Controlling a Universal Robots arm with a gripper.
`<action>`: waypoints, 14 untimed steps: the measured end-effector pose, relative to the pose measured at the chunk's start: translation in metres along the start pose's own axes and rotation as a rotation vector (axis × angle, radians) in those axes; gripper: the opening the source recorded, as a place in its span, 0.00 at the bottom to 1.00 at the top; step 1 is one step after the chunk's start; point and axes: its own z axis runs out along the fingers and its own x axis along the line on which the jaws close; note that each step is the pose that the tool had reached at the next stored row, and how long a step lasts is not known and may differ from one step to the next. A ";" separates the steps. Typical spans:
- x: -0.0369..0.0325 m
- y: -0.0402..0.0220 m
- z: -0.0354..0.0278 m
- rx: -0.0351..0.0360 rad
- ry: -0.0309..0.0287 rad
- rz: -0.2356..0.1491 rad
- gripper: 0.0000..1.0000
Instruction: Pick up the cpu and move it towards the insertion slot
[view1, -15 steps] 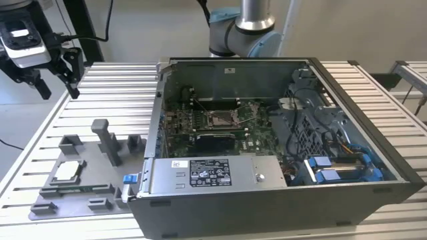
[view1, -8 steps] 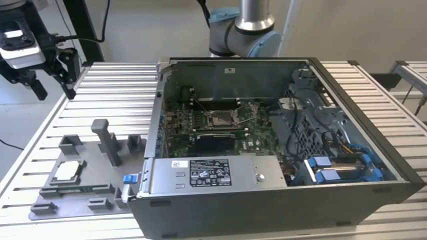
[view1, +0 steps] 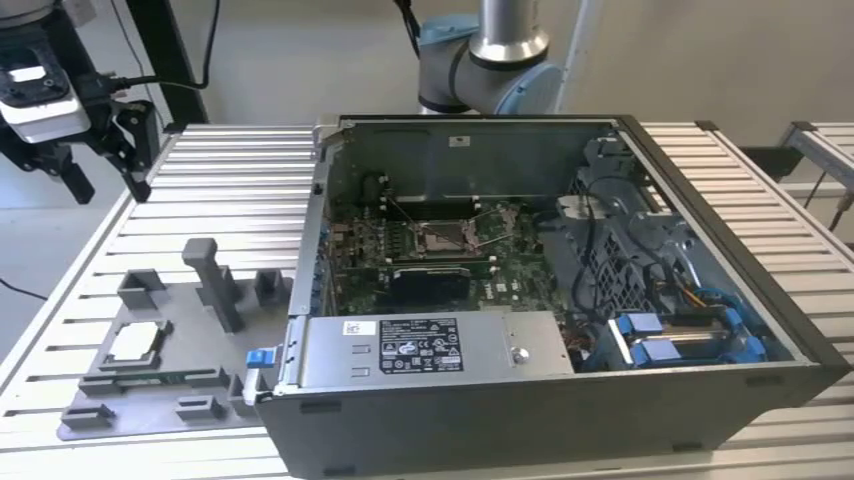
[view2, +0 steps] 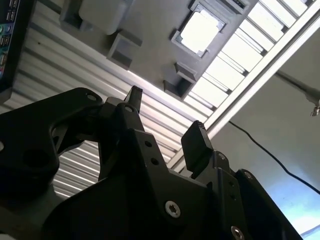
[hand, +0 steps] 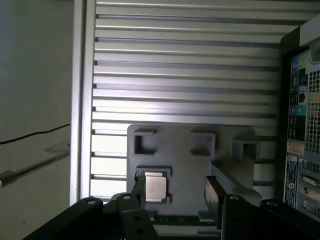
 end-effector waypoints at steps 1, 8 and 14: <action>0.0001 -0.0001 0.0008 -0.0001 -0.0001 0.000 0.00; 0.0003 -0.0002 0.0023 0.0000 -0.0001 0.000 0.00; 0.0003 -0.0008 0.0052 0.0000 -0.0001 0.000 0.00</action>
